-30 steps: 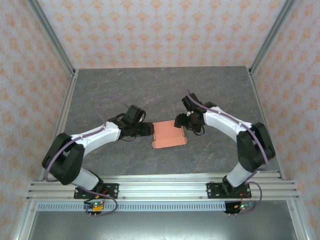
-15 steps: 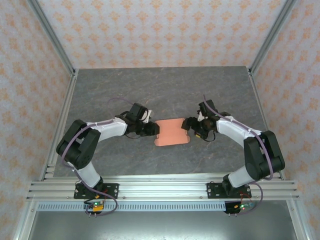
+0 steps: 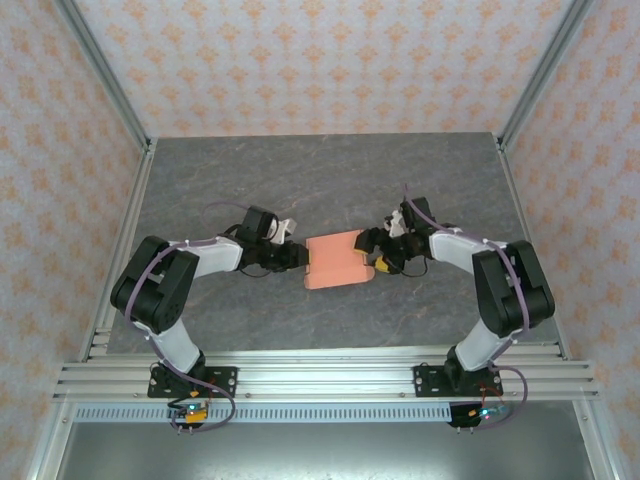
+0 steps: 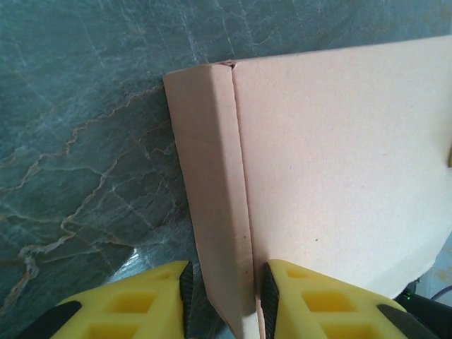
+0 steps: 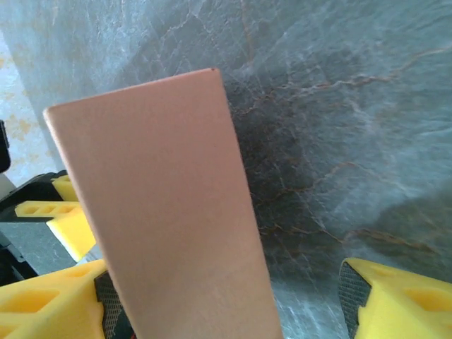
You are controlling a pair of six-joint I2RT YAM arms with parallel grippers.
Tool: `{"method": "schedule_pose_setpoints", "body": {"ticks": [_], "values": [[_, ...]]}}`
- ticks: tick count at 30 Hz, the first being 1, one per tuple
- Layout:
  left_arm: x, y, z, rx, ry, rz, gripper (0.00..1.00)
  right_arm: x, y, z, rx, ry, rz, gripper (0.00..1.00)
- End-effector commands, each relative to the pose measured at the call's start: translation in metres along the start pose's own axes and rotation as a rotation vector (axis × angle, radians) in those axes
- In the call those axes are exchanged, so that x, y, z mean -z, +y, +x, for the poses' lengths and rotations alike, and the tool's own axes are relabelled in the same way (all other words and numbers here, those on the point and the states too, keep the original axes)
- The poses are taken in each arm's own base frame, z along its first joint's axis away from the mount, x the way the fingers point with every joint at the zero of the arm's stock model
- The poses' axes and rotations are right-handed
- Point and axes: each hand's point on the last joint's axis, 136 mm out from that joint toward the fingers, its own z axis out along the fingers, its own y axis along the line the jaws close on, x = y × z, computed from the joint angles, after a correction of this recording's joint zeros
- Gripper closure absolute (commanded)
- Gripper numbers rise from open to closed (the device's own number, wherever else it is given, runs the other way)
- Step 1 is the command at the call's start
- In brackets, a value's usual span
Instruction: Fold the paper box
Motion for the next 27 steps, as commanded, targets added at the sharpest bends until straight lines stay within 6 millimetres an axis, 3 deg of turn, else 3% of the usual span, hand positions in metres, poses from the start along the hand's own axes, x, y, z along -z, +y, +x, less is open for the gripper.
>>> {"method": "schedule_pose_setpoints", "body": {"ticks": [1,5,7,10,12,15,17,20,27], "values": [[-0.010,0.046,0.035,0.086,0.108,-0.142,0.67,-0.006,0.025,-0.008,0.017,0.006,-0.122,0.24],[-0.009,0.042,0.031,0.080,0.101,-0.135,0.65,-0.012,0.039,-0.011,-0.047,-0.005,-0.213,0.36],[-0.003,0.026,0.022,0.037,0.059,-0.079,0.65,-0.012,0.037,-0.015,-0.120,-0.037,-0.225,0.43],[0.021,-0.007,0.000,-0.063,-0.083,-0.008,0.56,-0.010,0.037,-0.015,-0.235,-0.039,-0.233,0.50],[0.044,-0.027,-0.016,-0.159,-0.193,-0.001,0.39,-0.006,0.037,-0.014,-0.310,-0.045,-0.223,0.52],[0.080,-0.057,-0.030,-0.364,-0.378,-0.015,0.34,0.003,0.030,-0.006,-0.391,-0.028,-0.146,0.52],[0.094,-0.079,-0.024,-0.605,-0.493,-0.052,0.25,0.011,0.028,-0.003,-0.444,-0.017,-0.117,0.52],[0.093,-0.099,0.003,-0.941,-0.549,-0.159,0.12,0.020,0.022,0.003,-0.549,0.022,-0.078,0.52],[0.069,-0.092,0.025,-1.299,-0.444,-0.353,0.07,0.014,0.006,0.025,-0.706,0.168,-0.021,0.53]]}}
